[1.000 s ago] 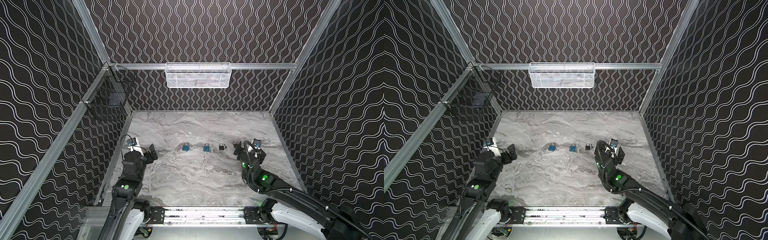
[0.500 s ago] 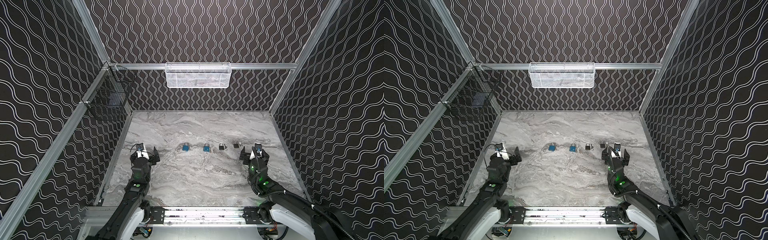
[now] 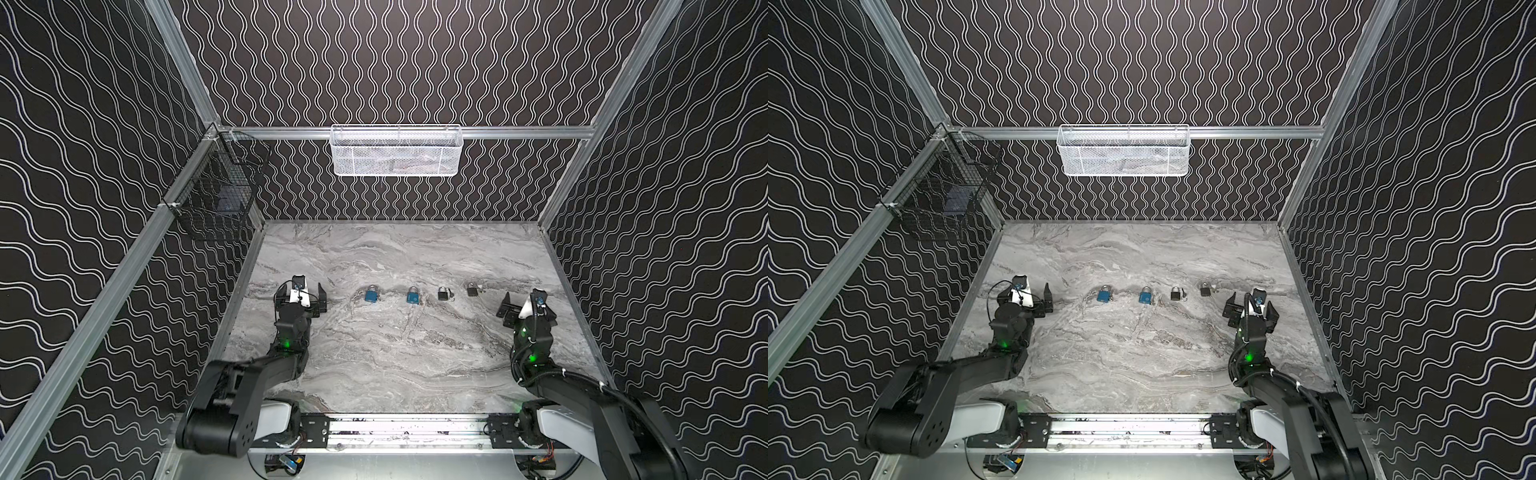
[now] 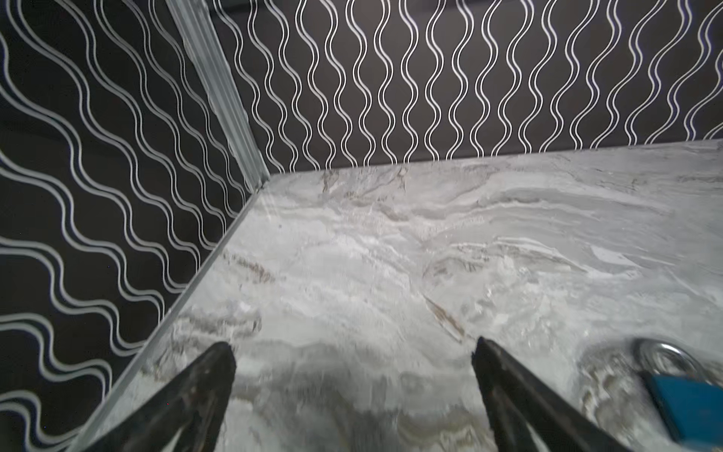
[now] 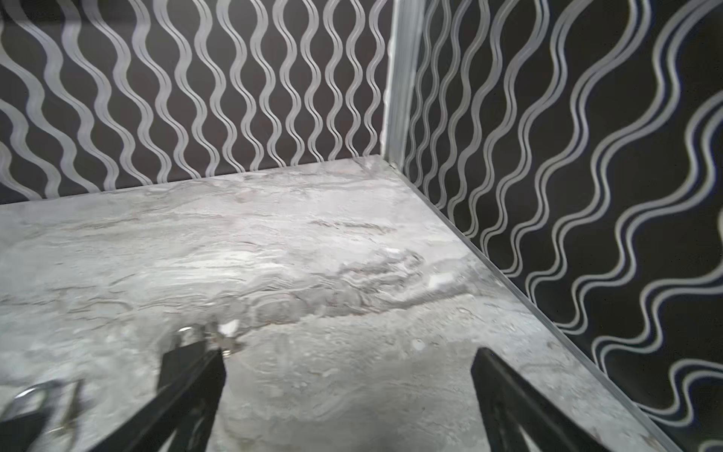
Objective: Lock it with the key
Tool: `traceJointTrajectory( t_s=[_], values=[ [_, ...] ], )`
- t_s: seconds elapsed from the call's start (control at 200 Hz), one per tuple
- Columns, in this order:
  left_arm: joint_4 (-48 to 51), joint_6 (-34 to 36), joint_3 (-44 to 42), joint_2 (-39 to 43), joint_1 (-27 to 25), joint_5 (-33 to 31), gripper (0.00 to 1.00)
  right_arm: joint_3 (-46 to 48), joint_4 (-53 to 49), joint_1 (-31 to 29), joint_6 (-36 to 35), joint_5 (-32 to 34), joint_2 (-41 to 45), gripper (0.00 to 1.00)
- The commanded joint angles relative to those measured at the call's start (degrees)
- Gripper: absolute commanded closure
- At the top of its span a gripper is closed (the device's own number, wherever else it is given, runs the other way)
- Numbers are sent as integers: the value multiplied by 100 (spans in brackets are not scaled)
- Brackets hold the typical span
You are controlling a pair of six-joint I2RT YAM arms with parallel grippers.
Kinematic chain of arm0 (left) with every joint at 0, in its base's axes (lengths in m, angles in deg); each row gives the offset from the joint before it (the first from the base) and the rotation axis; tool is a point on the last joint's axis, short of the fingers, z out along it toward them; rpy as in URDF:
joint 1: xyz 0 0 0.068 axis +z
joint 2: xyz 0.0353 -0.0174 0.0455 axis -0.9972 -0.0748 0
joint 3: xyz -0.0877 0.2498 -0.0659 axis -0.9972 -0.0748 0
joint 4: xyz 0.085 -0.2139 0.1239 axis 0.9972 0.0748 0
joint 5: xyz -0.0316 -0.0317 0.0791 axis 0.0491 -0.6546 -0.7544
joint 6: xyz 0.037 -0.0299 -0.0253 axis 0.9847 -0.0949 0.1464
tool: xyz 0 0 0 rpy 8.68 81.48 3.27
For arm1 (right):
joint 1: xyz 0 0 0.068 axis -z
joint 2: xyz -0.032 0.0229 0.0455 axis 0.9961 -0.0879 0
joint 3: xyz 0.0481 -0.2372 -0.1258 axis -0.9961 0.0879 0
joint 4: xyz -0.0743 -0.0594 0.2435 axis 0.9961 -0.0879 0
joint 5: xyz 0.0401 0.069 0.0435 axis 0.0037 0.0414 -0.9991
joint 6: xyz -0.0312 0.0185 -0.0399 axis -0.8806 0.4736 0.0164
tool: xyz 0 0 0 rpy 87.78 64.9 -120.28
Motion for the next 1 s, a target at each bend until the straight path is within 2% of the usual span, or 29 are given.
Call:
traceJointTrajectory(
  t_s=[0.0,0.17,0.3,0.445,0.51,0.561,0.641,0.731,0.816,0.931,0.996],
  values=[
    [-1274,142,14,-591,28,117,1,-28,1587,185,60,-608,-656,0],
    [-1215,196,198,-913,74,349,1,-99,2168,417,25,-1017,-1426,0],
    [-1151,125,213,-898,74,197,1,182,3756,563,-99,-1457,-2329,0],
    [-636,164,444,-844,74,386,1,-320,2352,578,-141,-1641,-2038,0],
    [-424,92,568,-851,87,209,1,-844,1545,567,-130,-1555,-2128,0],
    [-275,22,612,-836,105,150,1,-948,1087,684,-7,-1787,-2018,0],
    [-241,-11,632,-835,140,152,1,-1020,935,688,-2,-1676,-1990,0],
    [52,-97,782,-842,162,-41,1,-896,1451,693,-64,-1677,-2143,0],
    [43,-104,784,-839,162,-107,1,-979,1083,688,-29,-1668,-2036,0],
    [28,-108,787,-843,162,-108,1,-943,1339,688,-42,-1712,-2136,0],
    [27,-107,777,-843,162,-111,1,-1010,1109,688,4,-1729,-2105,0]
  ],
)
